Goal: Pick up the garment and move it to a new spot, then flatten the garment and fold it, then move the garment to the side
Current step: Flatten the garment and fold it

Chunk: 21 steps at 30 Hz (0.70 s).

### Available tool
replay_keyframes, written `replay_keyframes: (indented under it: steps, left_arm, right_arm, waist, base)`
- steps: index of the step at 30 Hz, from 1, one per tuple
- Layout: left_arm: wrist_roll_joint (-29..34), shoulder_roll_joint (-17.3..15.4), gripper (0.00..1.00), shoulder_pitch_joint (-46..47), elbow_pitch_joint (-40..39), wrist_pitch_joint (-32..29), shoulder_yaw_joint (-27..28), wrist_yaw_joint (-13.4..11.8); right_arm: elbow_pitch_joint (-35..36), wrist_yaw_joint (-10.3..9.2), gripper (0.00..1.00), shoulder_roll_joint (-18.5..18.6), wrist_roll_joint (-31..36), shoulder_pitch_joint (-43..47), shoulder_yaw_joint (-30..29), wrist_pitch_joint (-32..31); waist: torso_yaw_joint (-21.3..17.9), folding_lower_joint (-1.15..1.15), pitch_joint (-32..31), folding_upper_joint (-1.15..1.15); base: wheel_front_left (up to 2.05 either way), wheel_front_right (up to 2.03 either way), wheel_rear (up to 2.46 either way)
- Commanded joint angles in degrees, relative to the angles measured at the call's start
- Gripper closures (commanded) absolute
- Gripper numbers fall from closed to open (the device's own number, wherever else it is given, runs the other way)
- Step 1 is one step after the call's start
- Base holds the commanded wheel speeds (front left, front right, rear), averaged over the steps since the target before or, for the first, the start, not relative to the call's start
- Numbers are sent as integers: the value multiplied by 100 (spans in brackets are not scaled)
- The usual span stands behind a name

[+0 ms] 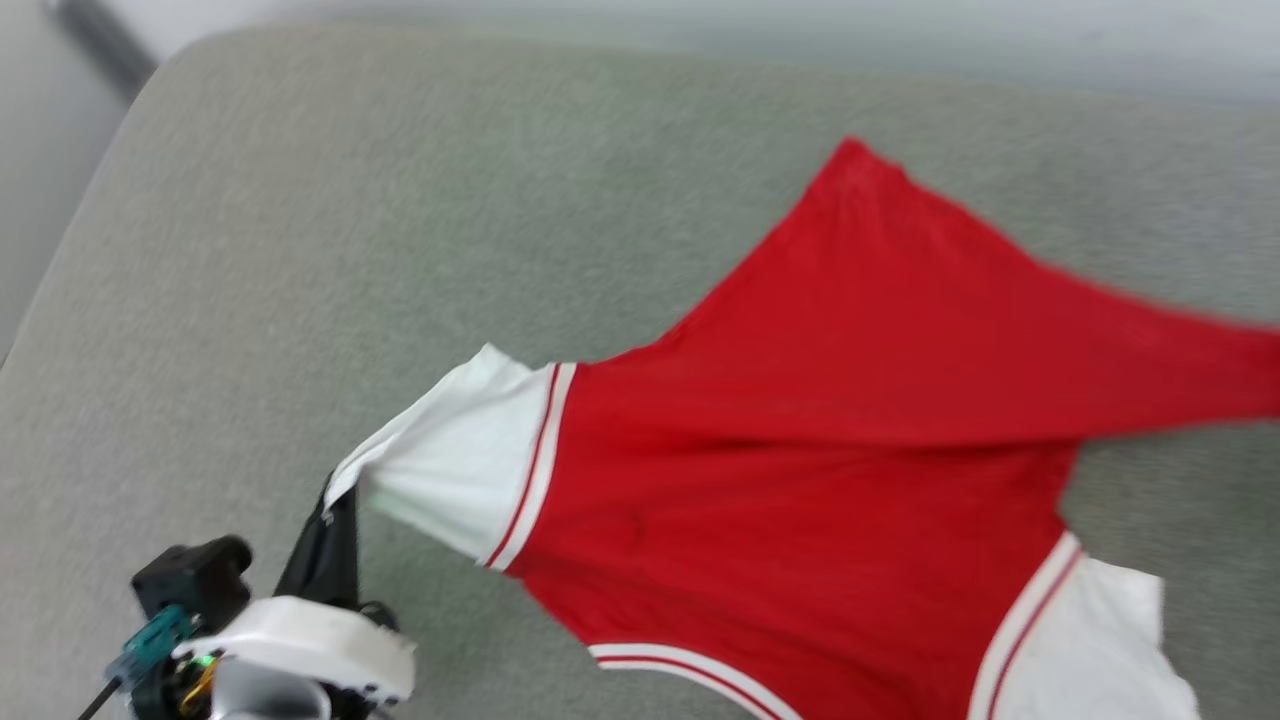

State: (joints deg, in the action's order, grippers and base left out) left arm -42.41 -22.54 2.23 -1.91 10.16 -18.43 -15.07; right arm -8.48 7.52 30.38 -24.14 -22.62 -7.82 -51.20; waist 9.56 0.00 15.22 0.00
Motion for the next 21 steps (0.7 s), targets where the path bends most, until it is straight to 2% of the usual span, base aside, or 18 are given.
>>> replay_keyframes:
  steps: [1, 8, 15, 16, 17, 18, 21]
  left_arm:
    - [-7, -51, 100, -90, 9, -21, 36, -30]
    - [-202, -298, 100, -578, 40, -164, 302, -209]
    - [-247, -402, 100, -679, 83, -291, 335, -257]
    - [-241, -405, 100, -671, 85, -308, 318, -263]
    - [-235, -408, 100, -673, 85, -321, 309, -273]
    - [-230, -412, 100, -661, 71, -334, 308, -286]
    - [-217, -431, 100, -609, 21, -376, 277, -305]
  right_arm:
    - [50, -6, 100, -79, -10, 190, -20, -22]
    - [923, -6, 100, -641, 10, 1964, -329, -272]
    - [797, -5, 100, -1304, 4, 2917, -188, -379]
    - [715, -6, 88, -1383, -32, 2937, -188, -336]
    - [644, -5, 57, -1427, -41, 2951, -164, -256]
    - [606, -6, 0, -1465, -72, 2924, -155, -116]
    - [567, -5, 0, -1474, -155, 2705, -206, 561]
  waist:
    - [-493, 0, -492, 0]
    - [-1108, 0, -869, 0]
    - [-1513, 0, -882, 0]
    - [-1545, 0, -886, 0]
    - [-1580, 0, -897, 0]
    - [-1604, 0, -891, 0]
    - [-1635, 0, -883, 0]
  base:
    - [0, 0, 0]
    - [0, 0, 0]
    - [0, 0, 0]
    - [0, 0, 0]
    - [0, 0, 0]
    - [0, 0, 0]
    - [0, 0, 0]
